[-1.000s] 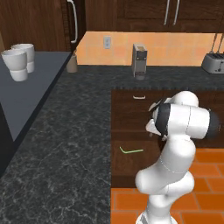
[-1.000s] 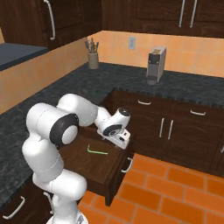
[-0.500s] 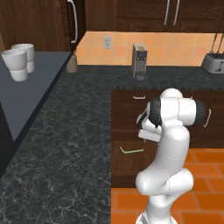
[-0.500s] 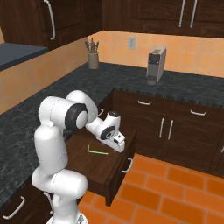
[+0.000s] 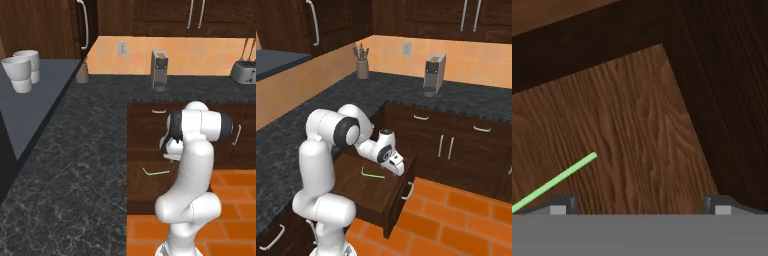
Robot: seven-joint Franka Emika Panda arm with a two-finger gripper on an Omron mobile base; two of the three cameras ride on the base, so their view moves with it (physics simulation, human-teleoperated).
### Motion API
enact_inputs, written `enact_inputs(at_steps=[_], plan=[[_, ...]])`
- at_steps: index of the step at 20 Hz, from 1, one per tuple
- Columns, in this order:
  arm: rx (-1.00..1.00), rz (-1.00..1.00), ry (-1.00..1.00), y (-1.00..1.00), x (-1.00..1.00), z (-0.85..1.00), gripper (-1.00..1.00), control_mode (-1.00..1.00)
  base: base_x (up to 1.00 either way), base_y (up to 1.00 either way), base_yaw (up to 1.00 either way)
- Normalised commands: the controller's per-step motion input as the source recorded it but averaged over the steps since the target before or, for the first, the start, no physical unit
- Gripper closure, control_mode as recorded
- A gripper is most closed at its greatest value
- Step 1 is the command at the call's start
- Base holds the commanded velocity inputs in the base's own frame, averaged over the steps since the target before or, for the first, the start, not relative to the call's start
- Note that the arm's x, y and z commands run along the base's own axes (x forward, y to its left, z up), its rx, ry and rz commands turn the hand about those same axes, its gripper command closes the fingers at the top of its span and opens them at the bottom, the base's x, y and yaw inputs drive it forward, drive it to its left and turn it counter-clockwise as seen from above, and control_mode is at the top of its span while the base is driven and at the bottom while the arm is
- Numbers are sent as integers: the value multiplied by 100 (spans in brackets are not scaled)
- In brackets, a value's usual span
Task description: Take a straw from the drawer in front and place it inside the glass cup on the dining counter.
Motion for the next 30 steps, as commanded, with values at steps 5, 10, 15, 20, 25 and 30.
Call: enact_inputs(at_steps=[5,10,15,20,25,30], plan=[[-3,-7,0,-100,-19,-18,-100,-100,0,0,0],[0,-4,0,-100,-18,0,-100,-100,0,0,0],[-1,19,-6,32,-11,29,-100,-100,0,0,0],[-2,34,0,100,0,36,-100,-100,0,0,0],[-1,34,0,67,15,0,-100,-100,0,0,0],[0,28,2,36,16,-20,-100,-100,0,0,0]])
